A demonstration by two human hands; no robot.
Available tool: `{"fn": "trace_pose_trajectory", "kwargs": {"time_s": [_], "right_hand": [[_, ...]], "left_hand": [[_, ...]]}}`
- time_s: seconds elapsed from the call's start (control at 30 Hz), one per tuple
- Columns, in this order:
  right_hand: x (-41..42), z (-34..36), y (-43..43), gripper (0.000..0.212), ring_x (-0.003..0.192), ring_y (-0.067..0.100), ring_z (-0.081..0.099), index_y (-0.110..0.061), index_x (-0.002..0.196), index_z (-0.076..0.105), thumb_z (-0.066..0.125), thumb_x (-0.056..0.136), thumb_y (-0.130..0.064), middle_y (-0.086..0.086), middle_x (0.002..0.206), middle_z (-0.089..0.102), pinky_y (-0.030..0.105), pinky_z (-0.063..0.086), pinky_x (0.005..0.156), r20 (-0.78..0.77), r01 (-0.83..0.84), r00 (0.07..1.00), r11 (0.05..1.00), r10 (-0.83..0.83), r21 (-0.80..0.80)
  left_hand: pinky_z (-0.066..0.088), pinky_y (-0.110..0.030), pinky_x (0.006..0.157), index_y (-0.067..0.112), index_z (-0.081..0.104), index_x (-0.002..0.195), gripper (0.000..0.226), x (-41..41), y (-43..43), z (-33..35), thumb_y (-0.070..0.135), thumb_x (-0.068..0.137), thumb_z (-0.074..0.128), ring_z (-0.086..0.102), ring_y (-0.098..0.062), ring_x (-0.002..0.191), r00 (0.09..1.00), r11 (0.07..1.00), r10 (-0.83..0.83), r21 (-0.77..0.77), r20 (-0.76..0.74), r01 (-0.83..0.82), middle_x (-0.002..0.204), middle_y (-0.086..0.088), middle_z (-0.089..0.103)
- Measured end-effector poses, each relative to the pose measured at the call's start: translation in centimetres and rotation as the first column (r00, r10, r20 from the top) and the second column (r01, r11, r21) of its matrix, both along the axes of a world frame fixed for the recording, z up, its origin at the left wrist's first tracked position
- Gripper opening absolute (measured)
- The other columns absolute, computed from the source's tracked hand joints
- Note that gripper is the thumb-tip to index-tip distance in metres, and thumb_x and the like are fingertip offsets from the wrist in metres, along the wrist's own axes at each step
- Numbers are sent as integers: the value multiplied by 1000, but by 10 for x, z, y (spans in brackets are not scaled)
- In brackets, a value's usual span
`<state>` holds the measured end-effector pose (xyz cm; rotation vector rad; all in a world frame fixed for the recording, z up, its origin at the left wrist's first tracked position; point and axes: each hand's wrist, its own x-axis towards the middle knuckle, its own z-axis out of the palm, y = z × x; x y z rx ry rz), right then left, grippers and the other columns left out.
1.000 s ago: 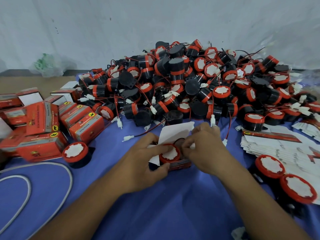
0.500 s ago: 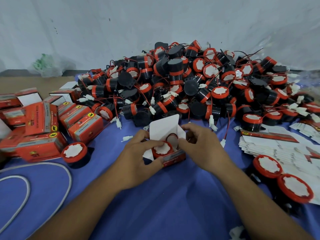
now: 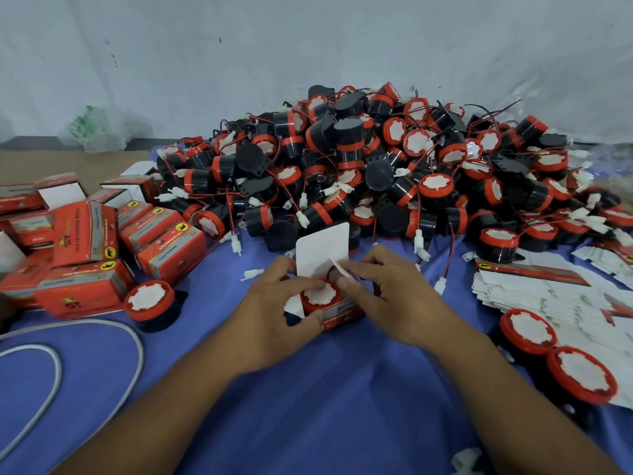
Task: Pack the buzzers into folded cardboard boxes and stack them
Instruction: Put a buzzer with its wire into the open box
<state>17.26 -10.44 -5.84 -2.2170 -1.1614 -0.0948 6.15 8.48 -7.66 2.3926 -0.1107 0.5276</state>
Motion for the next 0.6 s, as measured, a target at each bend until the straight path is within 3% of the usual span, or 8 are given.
{"fn": "trace_pose_trajectory", "kwargs": {"time_s": [0.13, 0.23, 0.33, 0.47, 0.6], "right_hand": [[-1, 1, 4, 67, 83, 5, 45, -31, 127, 64, 30, 86, -72, -14, 91, 39, 21, 41, 74, -32, 0, 999, 997, -2, -77], [0, -2, 5, 63, 89, 6, 47, -29, 133, 57, 32, 91, -69, -15, 96, 40, 23, 41, 80, -74, 25, 997, 997, -31, -78], [2, -7, 6, 43, 94, 7, 45, -26, 131, 54, 45, 99, -54, -15, 100, 41, 13, 33, 78, -108, 50, 992, 996, -58, -75], [0, -13, 9, 28, 85, 5, 46, -26, 111, 52, 55, 95, -50, -13, 98, 46, 16, 32, 70, -162, 75, 984, 997, -75, -11], [1, -14, 6, 33, 81, 2, 50, -29, 110, 58, 62, 89, -55, -13, 94, 49, 12, 37, 68, -178, 125, 978, 989, -110, 76]], "left_hand": [[38, -5, 81, 29, 59, 126, 49, -1, -1, 1, 44, 80, 64, 51, 1, 99, 1000, 1000, 14, -4, 26, -14, 106, 14, 48], [40, -5, 77, 34, 43, 125, 62, -1, -4, 0, 51, 73, 72, 55, 3, 97, 993, 984, 118, -136, 13, -115, 105, 21, 51], [50, -21, 69, 30, 38, 119, 69, 2, -6, -3, 35, 70, 87, 62, -9, 80, 987, 949, 158, -282, 32, -143, 95, 6, 61], [54, -41, 67, 28, 42, 113, 61, 2, -10, -1, 25, 72, 87, 64, -17, 77, 986, 947, 151, -296, 72, -124, 94, 3, 62], [45, -10, 75, 49, 42, 119, 57, 3, -6, -1, 48, 75, 78, 58, -1, 86, 983, 972, 146, -200, 112, -122, 112, 24, 58]]}}
